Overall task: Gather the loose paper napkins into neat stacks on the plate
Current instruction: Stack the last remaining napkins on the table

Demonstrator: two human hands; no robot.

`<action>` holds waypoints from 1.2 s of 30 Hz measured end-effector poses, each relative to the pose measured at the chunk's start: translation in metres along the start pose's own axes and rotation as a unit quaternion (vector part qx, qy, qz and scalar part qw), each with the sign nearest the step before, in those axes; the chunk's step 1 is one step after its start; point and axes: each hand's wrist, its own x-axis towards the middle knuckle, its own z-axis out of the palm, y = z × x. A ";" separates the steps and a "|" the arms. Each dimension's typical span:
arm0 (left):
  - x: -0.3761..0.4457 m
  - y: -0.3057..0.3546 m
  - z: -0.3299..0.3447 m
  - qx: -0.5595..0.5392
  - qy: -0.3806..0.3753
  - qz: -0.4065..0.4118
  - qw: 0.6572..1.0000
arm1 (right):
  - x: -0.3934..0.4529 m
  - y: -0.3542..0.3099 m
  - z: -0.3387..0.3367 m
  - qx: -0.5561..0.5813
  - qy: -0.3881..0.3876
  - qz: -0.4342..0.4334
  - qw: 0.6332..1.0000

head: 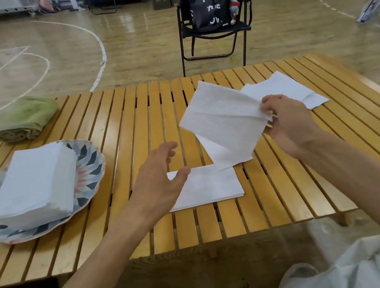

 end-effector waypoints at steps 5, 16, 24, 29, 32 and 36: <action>0.005 0.008 -0.005 -0.127 0.047 -0.029 0.990 | -0.007 0.004 -0.003 0.002 -0.137 0.138 0.981; 0.002 0.026 -0.018 -0.263 0.076 -0.009 0.962 | -0.024 0.019 0.011 -0.096 -0.209 0.222 0.948; 0.003 0.022 -0.017 -0.317 0.109 -0.089 0.938 | -0.028 0.021 0.017 -0.096 -0.330 0.180 0.922; 0.005 0.019 -0.017 -0.344 0.133 -0.126 0.921 | -0.031 0.024 0.018 -0.116 -0.352 0.163 0.914; 0.006 0.016 -0.018 -0.369 0.137 -0.153 0.906 | -0.032 0.027 0.018 -0.142 -0.341 0.159 0.915; 0.007 0.011 -0.020 -0.325 0.136 -0.207 0.913 | -0.032 0.027 0.016 -0.111 -0.308 0.157 0.932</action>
